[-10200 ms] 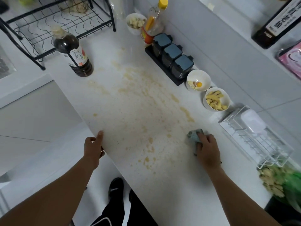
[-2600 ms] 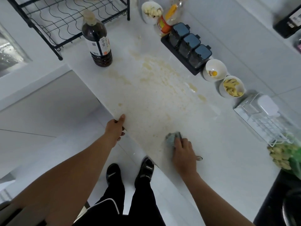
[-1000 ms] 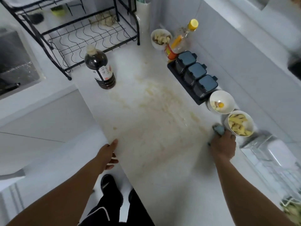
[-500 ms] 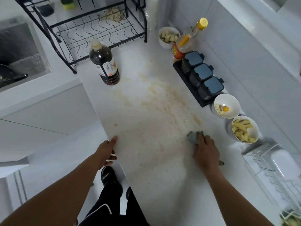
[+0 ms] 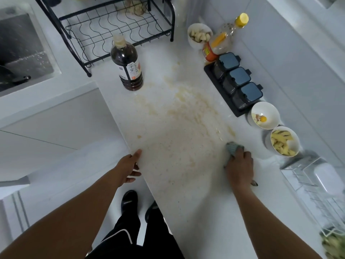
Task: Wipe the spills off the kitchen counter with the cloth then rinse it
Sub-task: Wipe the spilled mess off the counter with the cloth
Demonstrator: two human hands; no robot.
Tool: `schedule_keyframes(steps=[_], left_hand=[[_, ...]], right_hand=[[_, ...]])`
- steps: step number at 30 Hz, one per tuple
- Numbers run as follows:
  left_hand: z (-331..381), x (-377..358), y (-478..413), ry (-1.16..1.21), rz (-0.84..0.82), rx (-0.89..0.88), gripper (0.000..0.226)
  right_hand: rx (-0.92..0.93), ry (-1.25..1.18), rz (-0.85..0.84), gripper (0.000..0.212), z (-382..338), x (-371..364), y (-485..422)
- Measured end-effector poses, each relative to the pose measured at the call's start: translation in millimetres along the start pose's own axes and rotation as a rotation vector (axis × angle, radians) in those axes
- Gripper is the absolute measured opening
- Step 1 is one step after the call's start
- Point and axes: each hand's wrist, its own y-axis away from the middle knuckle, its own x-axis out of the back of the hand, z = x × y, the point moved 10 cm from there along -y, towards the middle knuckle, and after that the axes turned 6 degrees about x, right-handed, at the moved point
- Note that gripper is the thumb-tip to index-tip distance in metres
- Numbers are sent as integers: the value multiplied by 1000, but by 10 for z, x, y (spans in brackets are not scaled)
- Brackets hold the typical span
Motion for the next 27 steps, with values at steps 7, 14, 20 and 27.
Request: schedule_keyframes(steps=[7,14,20,27], left_hand=[[35,18,-45,-50,-40,-28,56],[84,53,-89,-120,-69,-59,55],[90,53,-110,-154,-102,-72,55],[102,51,-122,-174,-134,-95,54]], right_hand=[[-113,-71,-16,48,52,-23,99],[-23,-51,-41,41,-165,-42,227],[305,28,-101,46,-702,-215,531],[167,14,-11,43,-849,-202,701]])
